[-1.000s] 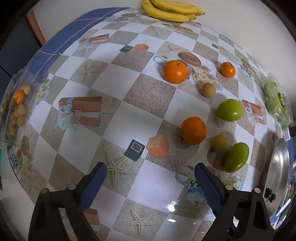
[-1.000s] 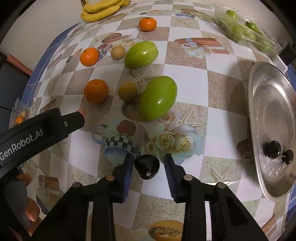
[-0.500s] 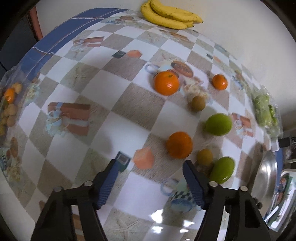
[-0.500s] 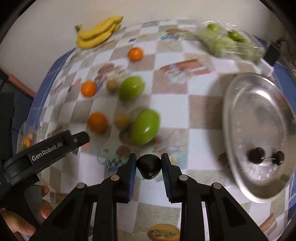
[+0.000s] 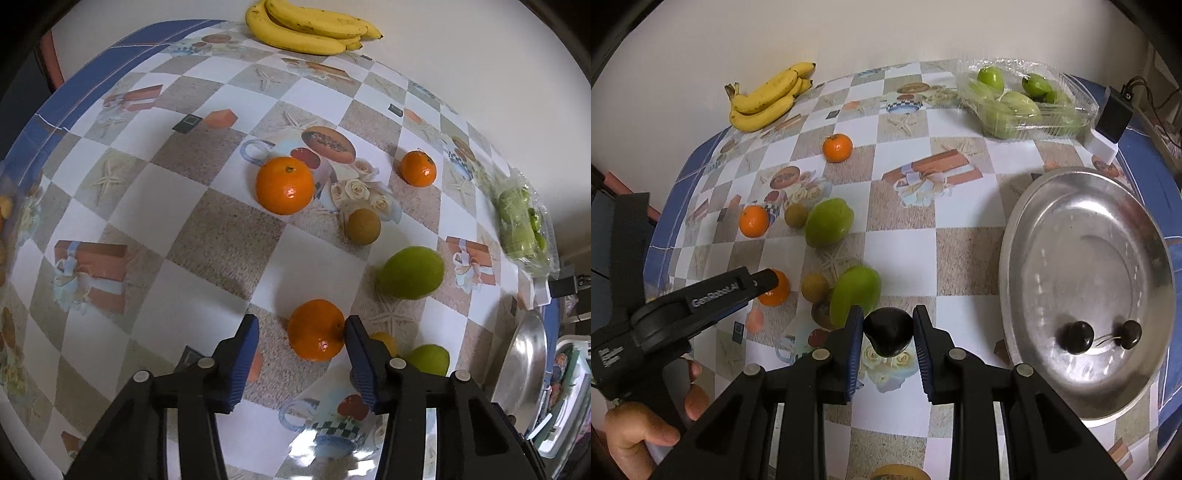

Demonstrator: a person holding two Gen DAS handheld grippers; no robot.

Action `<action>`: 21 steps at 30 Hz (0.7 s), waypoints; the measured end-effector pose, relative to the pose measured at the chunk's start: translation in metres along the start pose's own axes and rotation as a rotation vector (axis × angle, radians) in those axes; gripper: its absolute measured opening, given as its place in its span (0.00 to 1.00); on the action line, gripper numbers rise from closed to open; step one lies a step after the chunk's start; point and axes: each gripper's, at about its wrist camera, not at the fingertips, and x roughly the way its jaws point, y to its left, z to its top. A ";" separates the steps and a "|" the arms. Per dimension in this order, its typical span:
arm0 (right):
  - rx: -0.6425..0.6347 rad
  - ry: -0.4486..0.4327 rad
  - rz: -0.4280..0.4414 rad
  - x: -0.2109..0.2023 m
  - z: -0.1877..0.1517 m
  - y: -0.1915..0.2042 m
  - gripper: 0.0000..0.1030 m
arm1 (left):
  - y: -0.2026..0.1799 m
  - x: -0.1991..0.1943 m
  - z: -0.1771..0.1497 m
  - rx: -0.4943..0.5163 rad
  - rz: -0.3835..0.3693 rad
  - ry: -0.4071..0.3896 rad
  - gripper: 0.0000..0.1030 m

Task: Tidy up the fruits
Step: 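Grasp a dark plum with the right tool while the left tool grasps a tangerine, then carry the plum and the tangerine over the steel bowl with both tools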

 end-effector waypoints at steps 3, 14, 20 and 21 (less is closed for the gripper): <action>0.000 0.001 0.004 0.000 0.001 -0.001 0.27 | -0.003 0.002 0.001 0.007 0.003 0.002 0.50; 0.014 -0.002 0.016 -0.001 0.002 -0.004 0.27 | -0.011 0.004 0.003 0.013 -0.031 0.003 0.33; 0.037 -0.014 0.017 -0.004 0.004 -0.010 0.27 | -0.010 -0.013 0.005 0.008 -0.050 -0.044 0.32; 0.042 -0.015 0.012 -0.005 0.004 -0.013 0.27 | -0.012 -0.016 0.005 0.013 -0.054 -0.050 0.32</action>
